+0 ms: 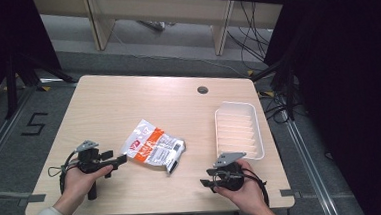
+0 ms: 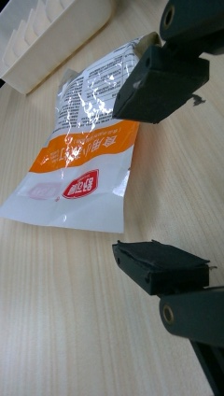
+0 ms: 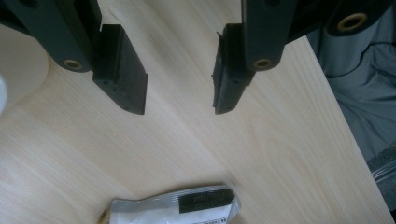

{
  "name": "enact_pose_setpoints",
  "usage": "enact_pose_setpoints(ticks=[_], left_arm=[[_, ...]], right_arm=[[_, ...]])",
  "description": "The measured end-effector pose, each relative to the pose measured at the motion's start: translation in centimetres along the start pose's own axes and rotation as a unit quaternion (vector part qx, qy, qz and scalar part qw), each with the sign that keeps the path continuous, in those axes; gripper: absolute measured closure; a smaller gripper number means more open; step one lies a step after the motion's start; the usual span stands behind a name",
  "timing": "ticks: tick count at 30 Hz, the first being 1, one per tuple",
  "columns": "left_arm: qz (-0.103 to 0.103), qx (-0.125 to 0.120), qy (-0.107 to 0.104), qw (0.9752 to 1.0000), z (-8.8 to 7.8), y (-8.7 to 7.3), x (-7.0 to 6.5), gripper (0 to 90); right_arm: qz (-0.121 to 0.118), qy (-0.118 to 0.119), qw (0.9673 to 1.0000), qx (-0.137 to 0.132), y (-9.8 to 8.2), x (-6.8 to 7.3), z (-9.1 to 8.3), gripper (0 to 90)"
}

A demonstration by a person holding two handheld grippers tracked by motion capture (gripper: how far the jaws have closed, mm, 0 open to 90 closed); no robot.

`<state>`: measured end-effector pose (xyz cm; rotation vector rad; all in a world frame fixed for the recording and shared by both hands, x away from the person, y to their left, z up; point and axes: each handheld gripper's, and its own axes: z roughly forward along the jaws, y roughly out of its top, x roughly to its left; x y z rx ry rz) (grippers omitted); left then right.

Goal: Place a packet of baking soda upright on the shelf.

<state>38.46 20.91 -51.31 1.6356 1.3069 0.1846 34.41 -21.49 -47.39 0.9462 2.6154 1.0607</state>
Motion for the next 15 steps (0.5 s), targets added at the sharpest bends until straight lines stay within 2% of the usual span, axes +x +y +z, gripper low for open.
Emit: enact_pose_setpoints(ticks=[1,3,6,7,9,10,11,15], left_arm=[[-0.004,0.001,-0.002,1.0000,0.1,0.0,0.1,28.7],[-0.005,0.001,-0.002,1.0000,0.3,0.2,0.1,28.9],[0.003,0.001,0.001,1.0000,0.5,0.4,0.2,29.1],[0.003,0.002,0.002,1.0000,0.6,0.5,0.2,29.1],[0.001,0.005,0.006,1.0000,0.8,0.4,0.4,29.1],[-0.004,0.007,0.007,0.9999,0.9,0.4,0.4,29.1],[-0.005,0.009,0.007,0.9999,1.0,0.4,0.5,29.2],[-0.016,0.007,0.003,0.9998,1.4,0.4,0.4,29.5]], right_arm=[[-0.001,0.003,0.9999,0.011,0.1,0.1,-0.1,54.5],[-0.003,0.002,0.9999,0.010,0.1,0.3,0.0,54.1],[-0.022,-0.010,0.9997,0.009,0.1,0.2,-0.1,53.3],[-0.016,-0.004,0.9996,0.025,0.2,0.4,-0.4,53.3],[-0.020,-0.012,0.9997,0.005,0.1,0.5,0.0,53.3],[-0.017,-0.007,0.9997,0.014,0.2,0.6,-0.1,53.3],[-0.026,-0.010,0.9993,0.023,0.3,0.6,-0.3,53.3],[-0.021,-0.011,0.9996,0.014,0.3,0.8,-0.2,52.9]])
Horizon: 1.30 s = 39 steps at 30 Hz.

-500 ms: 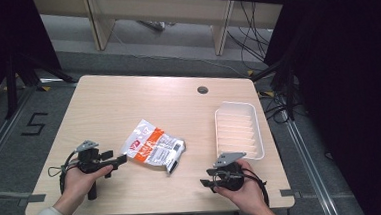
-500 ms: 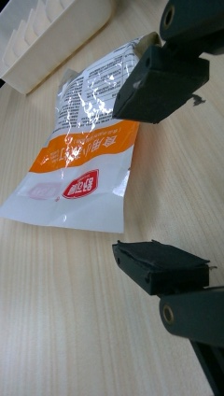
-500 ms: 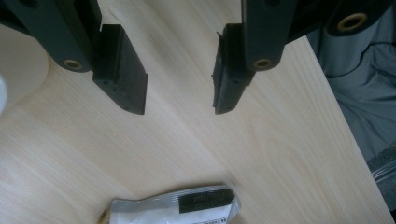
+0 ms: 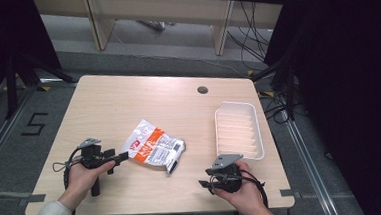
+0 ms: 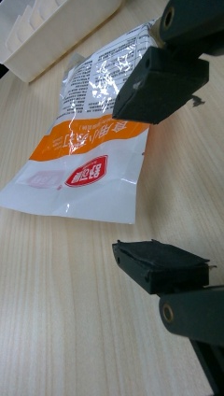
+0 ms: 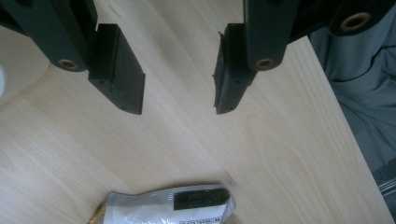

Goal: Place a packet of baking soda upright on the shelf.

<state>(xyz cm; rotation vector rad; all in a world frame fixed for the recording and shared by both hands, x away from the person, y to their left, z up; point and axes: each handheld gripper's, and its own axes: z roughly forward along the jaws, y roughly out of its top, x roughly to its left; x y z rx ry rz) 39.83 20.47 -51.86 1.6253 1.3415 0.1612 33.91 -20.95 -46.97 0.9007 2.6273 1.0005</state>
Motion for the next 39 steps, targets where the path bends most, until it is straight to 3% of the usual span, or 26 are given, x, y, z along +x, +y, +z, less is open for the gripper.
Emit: enact_pose_setpoints(ticks=[1,2,6,11,13,15,22,24,25,26,33,35,38,39], left_arm=[[-0.006,-0.002,-0.004,1.0000,0.1,0.0,0.0,29.8],[-0.010,0.000,-0.008,0.9999,0.3,-0.1,-0.1,29.7],[-0.014,0.008,-0.009,0.9998,0.9,-0.2,-0.3,29.3],[-0.007,0.014,-0.001,0.9999,1.8,-0.1,-0.7,28.3],[-0.007,0.013,0.001,0.9999,2.0,0.0,-0.7,28.3],[-0.009,0.011,0.004,0.9999,2.0,0.1,-0.6,28.4],[-0.010,0.002,0.039,0.9992,0.6,0.1,-0.1,27.7],[-0.016,-0.001,0.049,0.9986,0.4,0.1,0.1,27.4],[-0.020,-0.001,0.053,0.9984,0.4,0.2,0.3,27.3],[-0.019,0.000,0.054,0.9983,0.5,0.2,0.3,27.3],[-0.017,0.007,0.032,0.9993,1.4,0.1,-0.2,28.2],[-0.031,0.003,0.022,0.9993,1.5,0.1,-0.1,28.8],[-0.077,-0.009,0.005,0.9970,1.5,-0.1,0.0,31.0],[-0.087,-0.013,0.002,0.9961,1.5,-0.2,0.0,31.9]], right_arm=[[-0.009,-0.004,1.0000,-0.002,-0.1,-0.1,0.2,52.7],[-0.001,0.003,0.9999,0.010,-0.1,0.0,0.0,52.6],[0.002,0.005,0.9999,0.012,-0.1,-0.1,0.1,52.5],[-0.001,-0.002,1.0000,0.006,-0.2,0.1,0.2,52.3],[-0.019,-0.002,0.9998,0.002,-0.1,-0.1,0.2,52.3],[-0.021,-0.002,0.9998,0.002,-0.1,-0.1,0.2,52.3],[-0.020,-0.004,0.9998,0.001,-0.1,-0.2,0.1,52.3],[-0.017,-0.002,0.9998,0.013,-0.1,-0.3,-0.1,52.1],[-0.018,-0.007,0.9998,-0.004,-0.2,-0.2,0.2,52.0],[-0.020,-0.004,0.9998,0.005,-0.2,-0.3,0.2,52.0],[-0.020,-0.006,0.9998,0.008,-0.2,-0.2,0.2,52.0],[-0.019,-0.006,0.9998,0.009,-0.2,-0.3,0.3,52.0],[-0.012,-0.005,0.9999,0.012,-0.2,-0.2,0.2,51.7],[-0.021,-0.005,0.9996,0.018,-0.1,-0.3,0.1,51.7]])
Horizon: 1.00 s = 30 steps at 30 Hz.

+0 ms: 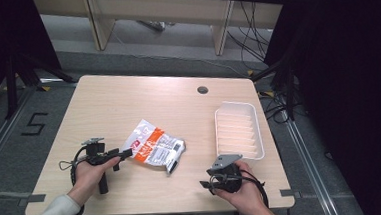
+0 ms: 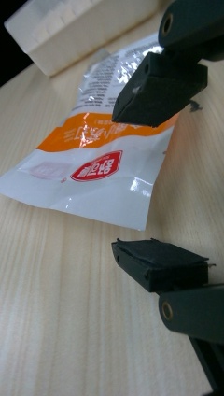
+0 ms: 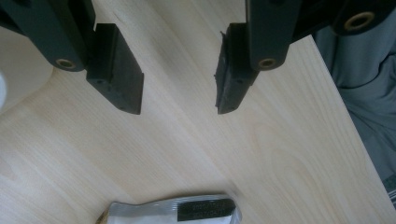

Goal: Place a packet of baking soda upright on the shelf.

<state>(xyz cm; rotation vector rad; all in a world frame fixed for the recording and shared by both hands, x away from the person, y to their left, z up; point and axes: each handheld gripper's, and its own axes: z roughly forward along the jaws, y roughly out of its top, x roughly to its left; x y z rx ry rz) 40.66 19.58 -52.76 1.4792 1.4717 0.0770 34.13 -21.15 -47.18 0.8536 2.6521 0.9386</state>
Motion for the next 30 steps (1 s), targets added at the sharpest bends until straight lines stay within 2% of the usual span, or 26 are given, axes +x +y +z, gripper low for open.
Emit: enact_pose_setpoints(ticks=[2,5,6,8,9,10,15,17,19,21,22,24,25,27,28,29,30], left_arm=[[-0.003,-0.001,-0.001,1.0000,0.0,-0.1,-0.1,33.0],[0.003,0.000,-0.005,1.0000,0.3,-0.3,-0.4,33.4],[0.003,0.000,-0.005,1.0000,0.3,-0.3,-0.5,33.4],[-0.002,-0.004,-0.006,1.0000,0.6,-0.3,-0.6,33.4],[-0.004,-0.004,-0.006,1.0000,0.7,-0.3,-0.7,33.5],[-0.007,-0.008,-0.007,0.9999,0.9,-0.3,-0.7,33.9],[-0.029,-0.022,-0.011,0.9993,1.4,-0.4,-0.8,37.1],[-0.039,-0.023,-0.013,0.9989,1.5,-0.5,-0.9,37.5],[-0.038,-0.023,-0.014,0.9989,1.3,-0.8,-1.1,37.3],[-0.037,-0.025,-0.014,0.9989,1.4,-0.9,-1.2,37.2],[-0.036,-0.025,-0.015,0.9989,1.4,-0.9,-1.2,37.1],[-0.035,-0.025,-0.017,0.9989,1.5,-0.8,-1.2,37.6],[-0.036,-0.027,-0.016,0.9989,1.6,-0.8,-1.1,37.9],[-0.032,-0.022,-0.014,0.9991,1.5,-0.7,-0.9,38.9],[-0.048,-0.031,-0.014,0.9983,1.7,-0.6,-1.0,39.7],[-0.050,-0.032,-0.014,0.9982,1.8,-0.6,-0.9,40.9],[-0.048,-0.033,-0.013,0.9982,1.9,-0.5,-0.8,42.2]], right_arm=[[0.001,0.002,1.0000,0.004,0.0,0.0,0.0,51.6],[-0.001,0.002,1.0000,0.004,0.0,0.0,0.0,51.5],[-0.005,-0.005,0.9999,-0.013,-0.1,0.0,0.3,51.5],[-0.001,0.001,1.0000,0.006,0.0,0.0,0.1,51.5],[-0.001,0.002,1.0000,0.005,0.0,0.0,0.1,51.5],[0.005,-0.001,0.9999,-0.009,-0.1,0.2,0.3,51.5],[0.000,0.003,1.0000,0.009,0.0,0.0,0.2,51.3],[-0.004,0.001,1.0000,0.007,0.0,0.0,0.2,51.3],[-0.002,-0.001,1.0000,-0.004,-0.1,0.1,0.4,51.3],[0.003,0.000,1.0000,0.000,-0.1,0.2,0.3,51.3],[-0.007,-0.004,1.0000,-0.003,-0.1,0.0,0.4,51.3],[-0.002,0.004,0.9999,0.011,-0.1,0.1,0.2,51.2],[-0.007,-0.001,1.0000,-0.001,-0.1,0.1,0.5,51.2],[-0.003,0.000,1.0000,0.001,-0.1,0.1,0.5,51.2],[0.004,0.001,1.0000,0.004,-0.1,0.2,0.4,51.2],[0.002,0.003,0.9999,0.013,0.0,0.1,0.3,51.2],[0.003,0.001,1.0000,0.003,-0.1,0.2,0.6,51.2]])
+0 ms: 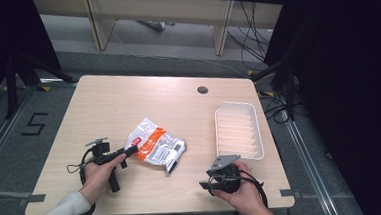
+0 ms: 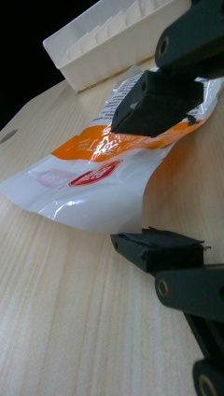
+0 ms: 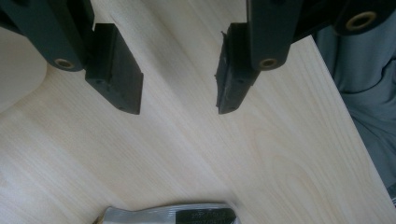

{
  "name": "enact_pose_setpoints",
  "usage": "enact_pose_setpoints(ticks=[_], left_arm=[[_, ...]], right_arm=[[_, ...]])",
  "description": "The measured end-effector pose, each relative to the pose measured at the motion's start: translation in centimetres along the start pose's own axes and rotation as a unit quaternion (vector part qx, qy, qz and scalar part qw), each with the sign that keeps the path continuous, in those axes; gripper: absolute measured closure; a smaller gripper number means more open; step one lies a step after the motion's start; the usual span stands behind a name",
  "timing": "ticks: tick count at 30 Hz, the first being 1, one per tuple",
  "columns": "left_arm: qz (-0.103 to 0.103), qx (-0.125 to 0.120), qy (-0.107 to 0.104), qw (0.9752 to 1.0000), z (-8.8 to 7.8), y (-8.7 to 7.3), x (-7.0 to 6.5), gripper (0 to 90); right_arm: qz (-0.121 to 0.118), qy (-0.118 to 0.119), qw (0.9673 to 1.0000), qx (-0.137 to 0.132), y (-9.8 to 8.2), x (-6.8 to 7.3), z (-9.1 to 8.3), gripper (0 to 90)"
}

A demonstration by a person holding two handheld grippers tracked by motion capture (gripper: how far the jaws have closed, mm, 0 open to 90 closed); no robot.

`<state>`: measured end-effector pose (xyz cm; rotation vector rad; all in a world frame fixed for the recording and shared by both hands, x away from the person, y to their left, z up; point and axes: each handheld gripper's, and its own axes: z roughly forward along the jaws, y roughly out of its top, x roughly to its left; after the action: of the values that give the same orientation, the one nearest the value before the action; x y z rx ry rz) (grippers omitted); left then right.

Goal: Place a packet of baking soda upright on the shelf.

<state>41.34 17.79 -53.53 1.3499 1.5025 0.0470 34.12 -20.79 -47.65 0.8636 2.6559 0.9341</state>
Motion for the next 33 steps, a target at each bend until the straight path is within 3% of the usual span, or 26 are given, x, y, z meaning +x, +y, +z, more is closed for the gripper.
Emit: enact_pose_setpoints(ticks=[4,5,10,17,21,23,25,28,29,30,31,33], left_arm=[[-0.008,0.000,0.005,1.0000,0.4,0.2,-0.1,47.1],[0.005,0.005,0.009,0.9999,0.5,0.3,0.0,48.9],[0.013,0.020,0.015,0.9996,0.8,0.4,-0.3,62.8],[0.026,0.022,0.003,0.9994,1.0,0.3,-0.7,79.0],[0.033,0.019,-0.011,0.9992,1.3,0.4,-0.9,87.8],[0.038,0.014,-0.012,0.9991,1.4,0.5,-1.2,88.9],[0.041,0.012,-0.016,0.9990,1.4,0.5,-1.2,89.2],[0.046,0.011,-0.026,0.9985,1.2,0.7,-1.3,89.4],[0.048,0.005,-0.029,0.9984,1.2,0.7,-1.5,89.4],[0.064,0.010,-0.036,0.9973,1.0,0.8,-1.5,89.5],[0.061,0.003,-0.044,0.9972,1.0,0.9,-1.8,89.5],[0.079,-0.001,-0.049,0.9957,0.9,1.0,-2.2,89.6]], right_arm=[[-0.003,0.003,0.9999,0.015,0.0,0.0,-0.1,51.2],[0.012,0.001,0.9998,0.016,0.0,0.2,-0.2,51.2],[0.002,-0.001,0.9999,0.017,0.0,0.0,-0.2,51.2],[-0.010,-0.006,0.9999,0.004,-0.1,-0.1,0.1,50.9],[0.004,-0.006,0.9999,0.009,0.0,0.2,0.0,50.9],[0.006,-0.002,0.9998,0.020,0.0,0.2,-0.2,50.8],[0.003,-0.006,1.0000,0.007,-0.1,0.1,0.0,50.8],[-0.004,-0.007,0.9999,0.009,-0.1,0.1,0.0,50.7],[0.025,0.013,0.9995,0.017,0.1,0.3,-0.2,50.7],[-0.001,-0.006,0.9999,0.009,-0.1,0.1,0.0,50.7],[0.000,-0.007,0.9999,0.009,-0.1,0.1,0.0,50.7],[0.009,-0.002,0.9997,0.021,0.0,0.2,-0.2,50.7]])
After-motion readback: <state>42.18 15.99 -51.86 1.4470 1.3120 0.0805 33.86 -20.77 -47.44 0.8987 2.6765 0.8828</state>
